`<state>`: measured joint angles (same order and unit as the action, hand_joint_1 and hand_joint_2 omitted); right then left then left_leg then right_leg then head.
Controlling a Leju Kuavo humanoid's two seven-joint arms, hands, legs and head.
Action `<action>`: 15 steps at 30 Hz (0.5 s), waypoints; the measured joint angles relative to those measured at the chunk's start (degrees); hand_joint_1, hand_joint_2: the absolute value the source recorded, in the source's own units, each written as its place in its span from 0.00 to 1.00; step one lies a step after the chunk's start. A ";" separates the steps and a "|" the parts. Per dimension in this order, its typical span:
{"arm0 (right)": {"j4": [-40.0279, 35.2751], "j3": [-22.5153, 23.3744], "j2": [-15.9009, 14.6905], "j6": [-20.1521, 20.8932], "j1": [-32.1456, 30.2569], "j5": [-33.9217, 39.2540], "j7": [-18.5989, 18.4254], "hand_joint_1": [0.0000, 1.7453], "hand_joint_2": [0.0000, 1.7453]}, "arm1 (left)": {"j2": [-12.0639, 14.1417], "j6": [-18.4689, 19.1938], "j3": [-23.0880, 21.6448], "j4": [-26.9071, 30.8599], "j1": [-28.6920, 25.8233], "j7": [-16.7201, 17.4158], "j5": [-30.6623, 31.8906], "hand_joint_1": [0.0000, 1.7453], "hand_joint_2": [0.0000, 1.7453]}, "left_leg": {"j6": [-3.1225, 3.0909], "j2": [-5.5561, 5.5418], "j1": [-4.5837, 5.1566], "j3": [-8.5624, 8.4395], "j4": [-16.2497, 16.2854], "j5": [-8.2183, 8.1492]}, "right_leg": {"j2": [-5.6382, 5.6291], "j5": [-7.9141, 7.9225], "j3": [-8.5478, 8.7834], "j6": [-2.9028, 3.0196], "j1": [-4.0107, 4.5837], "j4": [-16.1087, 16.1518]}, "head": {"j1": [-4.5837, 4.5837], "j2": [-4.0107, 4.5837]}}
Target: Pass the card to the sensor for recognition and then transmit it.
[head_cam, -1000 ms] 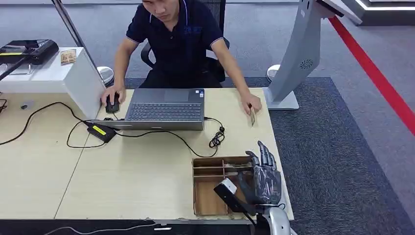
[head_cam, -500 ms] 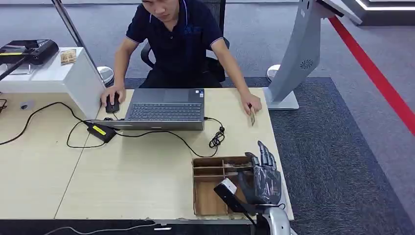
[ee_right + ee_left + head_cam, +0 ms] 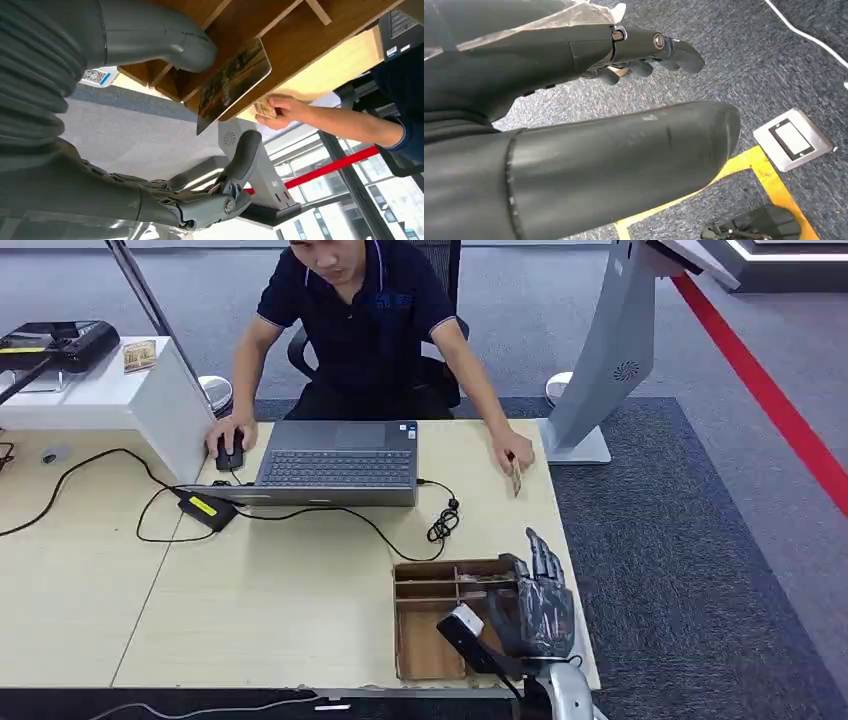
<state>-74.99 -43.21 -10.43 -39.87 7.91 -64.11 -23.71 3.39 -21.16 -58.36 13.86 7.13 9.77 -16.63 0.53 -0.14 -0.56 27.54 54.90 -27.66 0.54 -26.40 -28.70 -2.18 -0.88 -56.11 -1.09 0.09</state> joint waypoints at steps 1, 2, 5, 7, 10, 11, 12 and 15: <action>0.11 0.00 0.04 0.00 0.13 0.13 0.06 0.40 1.00 | 0.00 0.00 0.02 0.00 0.00 0.00 0.00 0.00 0.00 | 0.00 0.00 0.00 0.00 0.00 0.00 | 0.00 0.00 0.00 0.00 0.00 0.00 | 0.00 0.00; 0.17 -0.02 0.11 0.00 0.28 0.20 0.15 0.41 1.00 | 0.00 0.00 0.02 0.00 0.00 0.00 0.02 0.00 0.00 | 0.00 0.00 0.00 0.00 0.00 0.00 | 0.00 0.00 0.00 0.00 0.00 0.00 | 0.02 0.00; 0.44 -0.04 0.20 -0.02 0.57 0.68 0.44 0.40 1.00 | 0.00 0.00 0.00 0.00 0.00 0.00 0.04 0.00 0.00 | 0.00 0.00 0.00 0.00 0.00 0.00 | 0.00 0.00 0.00 0.00 0.00 0.00 | 0.00 0.00; 0.61 -0.09 0.24 -0.02 0.73 0.74 0.55 0.39 1.00 | 0.00 0.04 0.00 0.00 0.00 0.00 0.09 0.00 0.00 | 0.00 0.00 0.00 0.00 0.00 0.00 | 0.00 0.00 0.00 0.00 0.00 0.00 | 0.02 0.00; 0.87 -0.13 0.42 0.00 0.89 0.76 0.61 0.39 1.00 | 0.00 0.07 0.00 0.00 0.00 0.00 0.20 0.00 0.00 | 0.00 0.00 0.00 0.00 0.00 0.00 | 0.00 0.00 0.00 0.00 0.00 0.00 | 0.02 0.00; 0.94 -0.13 0.48 -0.02 0.90 0.79 0.61 0.39 1.00 | 0.00 0.07 0.02 0.00 0.00 0.00 0.20 0.00 0.00 | 0.00 0.00 0.00 0.00 0.00 0.00 | 0.00 0.00 0.00 0.00 0.00 0.00 | 0.00 0.00; 1.00 -0.17 0.52 0.00 0.96 0.79 0.70 0.42 1.00 | 0.00 0.07 0.02 0.00 0.00 0.00 0.20 0.00 0.00 | 0.00 0.00 0.00 0.00 0.00 0.00 | 0.00 0.00 0.00 0.00 0.00 0.00 | 0.02 0.00; 1.14 -0.20 0.66 -0.02 1.14 0.92 0.83 0.42 1.00 | 0.00 0.07 0.02 0.00 0.00 0.00 0.20 0.00 0.00 | 0.00 0.00 0.00 0.00 0.00 0.00 | 0.00 0.00 0.00 0.00 0.00 0.00 | 0.02 0.00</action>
<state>-73.85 -43.41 -9.77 -39.89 9.06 -63.19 -22.88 3.39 -21.09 -58.34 13.86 7.13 9.77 -16.44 0.53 -0.14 -0.56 27.54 54.90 -27.66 0.54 -26.41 -28.70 -2.18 -0.87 -56.11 -1.07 0.09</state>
